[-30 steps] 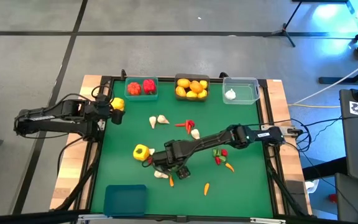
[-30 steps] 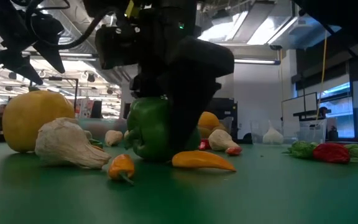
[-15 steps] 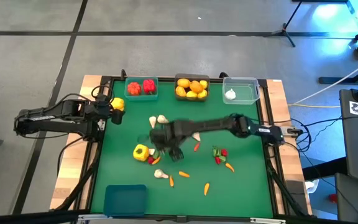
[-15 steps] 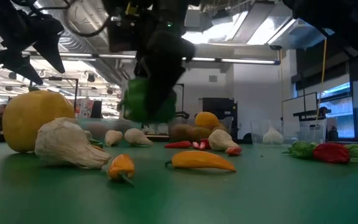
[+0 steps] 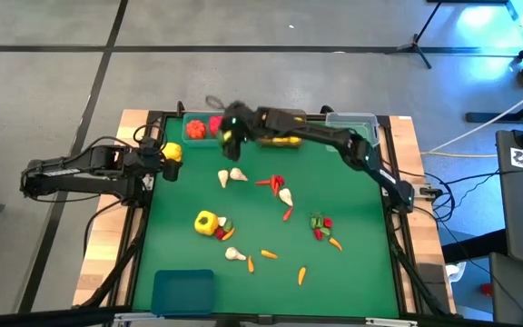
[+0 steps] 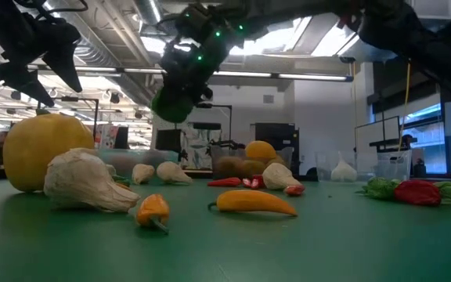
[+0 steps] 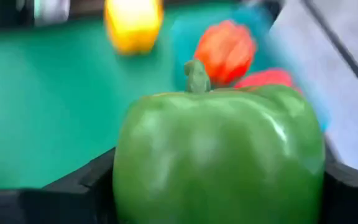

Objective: Sort produce into baskets
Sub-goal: Put the green bell pepper into the light blue bin

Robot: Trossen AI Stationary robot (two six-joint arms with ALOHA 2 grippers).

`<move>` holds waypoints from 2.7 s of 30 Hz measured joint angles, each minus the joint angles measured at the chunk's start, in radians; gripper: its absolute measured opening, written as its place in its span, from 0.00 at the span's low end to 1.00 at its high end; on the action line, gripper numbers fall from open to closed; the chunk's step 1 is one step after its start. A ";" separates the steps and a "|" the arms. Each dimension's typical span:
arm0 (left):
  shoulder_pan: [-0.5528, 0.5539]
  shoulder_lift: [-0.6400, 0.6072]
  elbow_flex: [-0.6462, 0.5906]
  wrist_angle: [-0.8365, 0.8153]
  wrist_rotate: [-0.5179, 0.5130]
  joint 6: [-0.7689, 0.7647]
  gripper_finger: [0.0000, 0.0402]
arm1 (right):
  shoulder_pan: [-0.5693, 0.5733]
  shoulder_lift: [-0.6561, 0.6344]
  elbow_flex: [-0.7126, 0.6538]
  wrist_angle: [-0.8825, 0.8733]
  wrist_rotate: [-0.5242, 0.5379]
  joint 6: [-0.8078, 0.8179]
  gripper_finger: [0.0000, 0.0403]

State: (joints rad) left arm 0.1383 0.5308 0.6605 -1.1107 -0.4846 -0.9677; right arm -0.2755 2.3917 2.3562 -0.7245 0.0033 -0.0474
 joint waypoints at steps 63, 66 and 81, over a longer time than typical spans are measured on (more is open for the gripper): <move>0.000 0.000 0.000 -0.005 -0.083 -0.163 0.97 | -0.137 0.172 -0.001 0.338 -0.125 0.144 0.96; 0.000 0.000 0.000 -0.005 -0.083 -0.163 0.97 | -0.137 0.172 0.000 0.336 -0.126 0.144 0.97; 0.000 0.000 0.000 -0.005 -0.083 -0.163 0.97 | -0.137 0.150 0.000 0.339 -0.129 0.117 0.97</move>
State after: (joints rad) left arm 0.1383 0.5308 0.6605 -1.1156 -0.5678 -1.1305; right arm -0.4129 2.5412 2.3562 -0.3859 -0.1260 0.0700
